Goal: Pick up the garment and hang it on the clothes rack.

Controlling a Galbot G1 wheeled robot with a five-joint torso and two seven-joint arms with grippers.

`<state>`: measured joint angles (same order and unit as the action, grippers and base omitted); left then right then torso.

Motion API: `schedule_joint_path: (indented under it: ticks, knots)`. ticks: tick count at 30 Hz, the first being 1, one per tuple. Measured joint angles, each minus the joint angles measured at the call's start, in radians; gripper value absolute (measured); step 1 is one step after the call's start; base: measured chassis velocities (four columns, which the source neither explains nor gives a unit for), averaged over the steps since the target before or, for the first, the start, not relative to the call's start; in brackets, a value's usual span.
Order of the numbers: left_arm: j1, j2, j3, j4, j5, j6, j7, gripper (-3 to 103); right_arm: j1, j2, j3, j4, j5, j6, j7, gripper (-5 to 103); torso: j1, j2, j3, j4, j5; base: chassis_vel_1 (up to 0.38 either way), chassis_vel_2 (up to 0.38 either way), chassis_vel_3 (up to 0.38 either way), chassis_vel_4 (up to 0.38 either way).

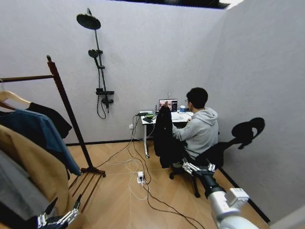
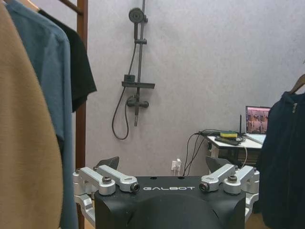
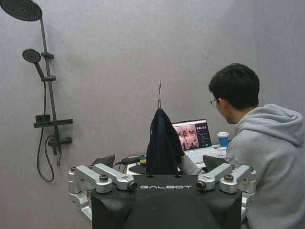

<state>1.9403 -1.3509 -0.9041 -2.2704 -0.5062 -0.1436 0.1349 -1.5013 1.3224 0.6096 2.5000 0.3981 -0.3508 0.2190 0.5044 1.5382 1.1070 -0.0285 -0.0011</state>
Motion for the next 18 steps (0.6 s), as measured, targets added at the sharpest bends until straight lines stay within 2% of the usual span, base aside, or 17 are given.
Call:
schedule_joint_path:
  ticks: [1,3,5,6,9,14,16,17,18]
  knots:
    - [0.000,0.000,0.000,0.000,0.000,0.000,0.000,100,0.001,0.000,0.000,0.000,0.000,0.000,-0.001,100,0.000,0.000,0.000,0.0002,0.0014,-0.323,0.355,0.351,-0.357]
    - [0.000,0.000,0.000,0.000,0.000,0.000,0.000,100,0.001,0.000,0.000,0.000,0.001,0.000,-0.001,100,0.000,0.000,0.000,-0.0002,0.0015,-0.345,0.355,0.360,-0.358]
    - [0.000,0.000,0.000,0.000,0.000,0.000,0.000,100,0.002,-0.001,-0.001,0.000,0.001,0.000,-0.002,100,0.000,0.000,0.000,0.0002,0.0016,-0.376,0.361,0.370,-0.360]
    - [0.000,0.000,0.000,0.000,0.000,0.000,0.000,100,0.005,-0.002,-0.003,0.000,0.000,0.000,-0.002,100,0.000,0.000,0.000,0.0000,0.0004,-0.376,0.358,0.351,-0.323]
    - [0.000,0.000,0.000,0.000,0.000,0.000,0.000,100,0.019,-0.005,-0.004,0.000,-0.001,-0.008,-0.003,100,0.000,0.000,0.000,0.0001,0.0015,-0.350,0.350,0.348,-0.369]
    - [0.000,0.000,0.000,0.000,0.000,0.000,0.000,100,0.058,-0.028,0.025,-0.003,0.009,-0.013,-0.002,100,0.001,0.000,0.000,-0.0002,0.0009,-0.296,0.316,0.281,-0.320]
    - [0.000,0.000,0.000,0.000,0.000,0.000,0.000,100,0.112,-0.066,0.063,-0.047,0.053,-0.017,-0.001,100,0.001,-0.001,0.000,0.0001,0.0016,-0.251,0.235,0.183,-0.166]
    - [0.000,0.000,0.000,0.000,0.000,0.000,0.000,100,0.160,-0.109,0.090,-0.090,0.104,-0.029,0.001,100,0.001,-0.001,0.000,0.0005,0.0013,-0.131,0.095,0.064,-0.063]
    - [0.000,0.000,0.000,0.000,0.000,0.000,0.000,100,0.160,-0.109,0.090,-0.090,0.104,-0.029,0.001,100,0.001,-0.001,0.000,0.0005,0.0013,-0.131,0.095,0.064,-0.063]
